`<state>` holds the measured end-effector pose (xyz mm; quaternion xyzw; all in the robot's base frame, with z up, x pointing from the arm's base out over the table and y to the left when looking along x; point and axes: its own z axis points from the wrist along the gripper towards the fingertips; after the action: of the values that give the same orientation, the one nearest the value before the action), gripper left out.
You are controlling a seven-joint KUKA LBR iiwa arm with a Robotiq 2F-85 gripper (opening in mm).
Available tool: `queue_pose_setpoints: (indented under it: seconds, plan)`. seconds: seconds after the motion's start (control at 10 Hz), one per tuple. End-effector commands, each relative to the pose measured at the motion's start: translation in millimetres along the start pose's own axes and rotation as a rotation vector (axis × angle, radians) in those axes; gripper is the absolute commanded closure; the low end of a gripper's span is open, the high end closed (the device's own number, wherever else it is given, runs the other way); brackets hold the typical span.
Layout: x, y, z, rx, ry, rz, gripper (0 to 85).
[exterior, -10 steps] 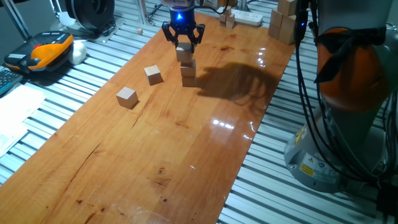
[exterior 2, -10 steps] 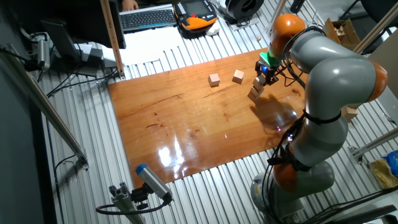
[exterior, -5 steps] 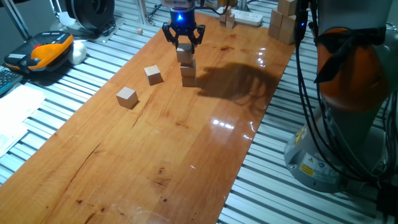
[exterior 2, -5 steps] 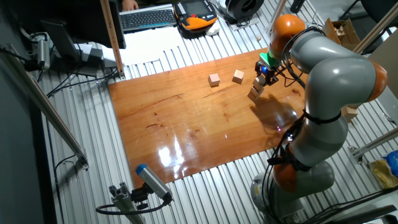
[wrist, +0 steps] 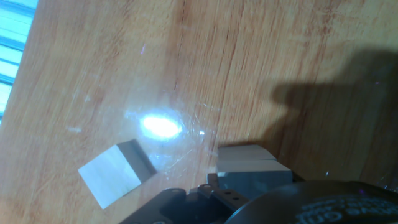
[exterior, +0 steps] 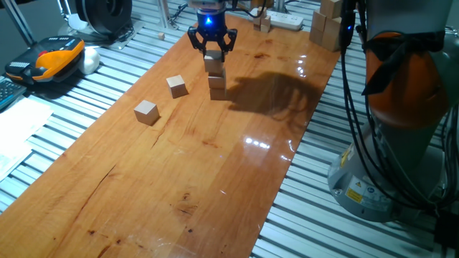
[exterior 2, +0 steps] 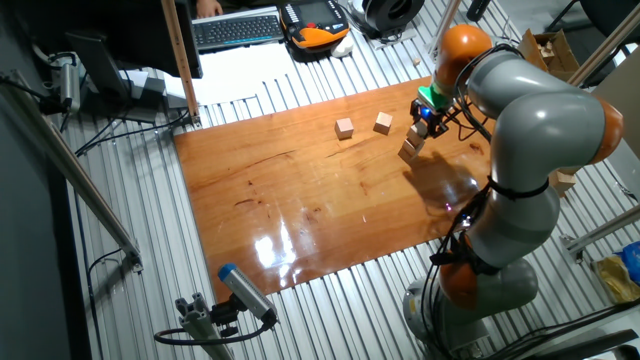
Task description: Stack the blocks in a vertical line of five
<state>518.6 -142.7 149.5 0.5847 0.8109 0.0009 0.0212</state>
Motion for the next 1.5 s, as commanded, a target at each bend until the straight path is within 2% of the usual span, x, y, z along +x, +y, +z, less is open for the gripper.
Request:
queue_pose_setpoints:
  seconds: [0.0,1.4]
  plan:
    - [0.7,0.0,1.3,0.001,-0.002,0.000,85.0]
    - [0.2,-2.6,5.2,0.003,-0.007,-0.011,85.0]
